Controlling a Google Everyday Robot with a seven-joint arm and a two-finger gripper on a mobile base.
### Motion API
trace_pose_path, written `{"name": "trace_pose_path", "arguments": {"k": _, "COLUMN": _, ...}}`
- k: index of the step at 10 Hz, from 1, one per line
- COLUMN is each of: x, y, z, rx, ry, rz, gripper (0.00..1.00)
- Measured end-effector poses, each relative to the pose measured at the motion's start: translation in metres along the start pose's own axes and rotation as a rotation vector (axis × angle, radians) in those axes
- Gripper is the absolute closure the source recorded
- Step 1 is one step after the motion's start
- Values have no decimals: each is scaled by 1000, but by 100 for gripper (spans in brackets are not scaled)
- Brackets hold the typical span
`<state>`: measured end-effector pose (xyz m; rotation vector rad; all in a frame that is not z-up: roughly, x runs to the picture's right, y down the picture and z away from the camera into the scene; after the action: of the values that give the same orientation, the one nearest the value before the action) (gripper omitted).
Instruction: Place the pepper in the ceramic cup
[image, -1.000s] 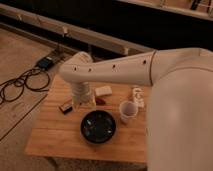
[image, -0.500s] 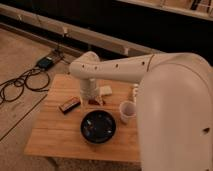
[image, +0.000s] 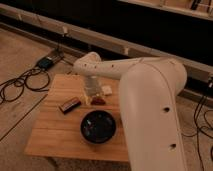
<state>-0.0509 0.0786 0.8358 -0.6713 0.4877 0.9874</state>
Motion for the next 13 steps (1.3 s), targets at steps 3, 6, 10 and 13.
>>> {"name": "trace_pose_path", "arguments": {"k": 3, "x": -20, "y": -20, "z": 31, "rx": -24, "ry": 37, "rz": -40, "gripper": 35}}
{"name": "trace_pose_path", "arguments": {"k": 6, "x": -39, "y": -32, "z": 52, "rx": -41, "ry": 56, "rz": -71, "gripper": 35}}
{"name": "trace_pose_path", "arguments": {"k": 10, "x": -59, "y": -35, "z": 65, "rx": -52, "ry": 73, "rz": -119, "gripper": 35}}
{"name": "trace_pose_path", "arguments": {"k": 13, "x": -69, "y": -31, "z": 73, "rx": -60, "ry": 85, "rz": -151, "gripper": 35}}
